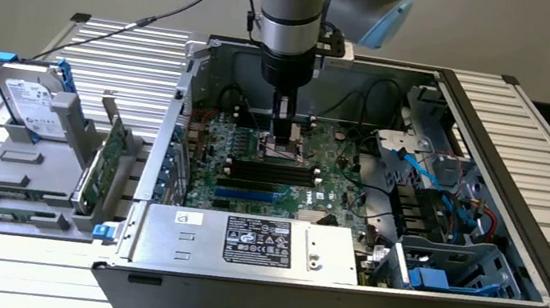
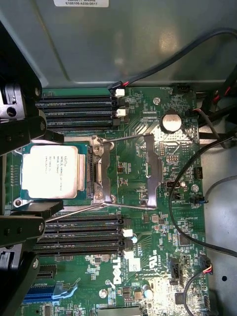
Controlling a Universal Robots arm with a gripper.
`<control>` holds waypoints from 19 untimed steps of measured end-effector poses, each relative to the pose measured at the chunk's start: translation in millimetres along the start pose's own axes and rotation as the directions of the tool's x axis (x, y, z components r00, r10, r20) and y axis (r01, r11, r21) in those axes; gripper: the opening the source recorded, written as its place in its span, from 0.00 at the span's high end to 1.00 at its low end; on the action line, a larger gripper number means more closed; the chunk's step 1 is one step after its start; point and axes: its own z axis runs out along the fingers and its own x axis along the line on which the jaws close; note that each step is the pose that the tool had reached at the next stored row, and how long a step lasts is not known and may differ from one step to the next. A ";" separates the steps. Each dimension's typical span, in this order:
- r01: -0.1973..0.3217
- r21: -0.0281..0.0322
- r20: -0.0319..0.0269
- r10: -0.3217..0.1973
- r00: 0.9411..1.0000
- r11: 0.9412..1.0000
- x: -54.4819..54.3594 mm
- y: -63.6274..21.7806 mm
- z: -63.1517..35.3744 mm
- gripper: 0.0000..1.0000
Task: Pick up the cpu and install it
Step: 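Place the cpu into insertion slot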
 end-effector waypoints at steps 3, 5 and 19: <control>0.000 0.000 0.000 0.000 1.000 1.000 -0.2 -0.4 2.3 0.45; 0.000 0.000 0.000 0.000 1.000 1.000 -0.3 -0.7 4.0 0.45; 0.000 0.000 0.002 0.000 1.000 1.000 -1.1 -2.5 14.6 0.45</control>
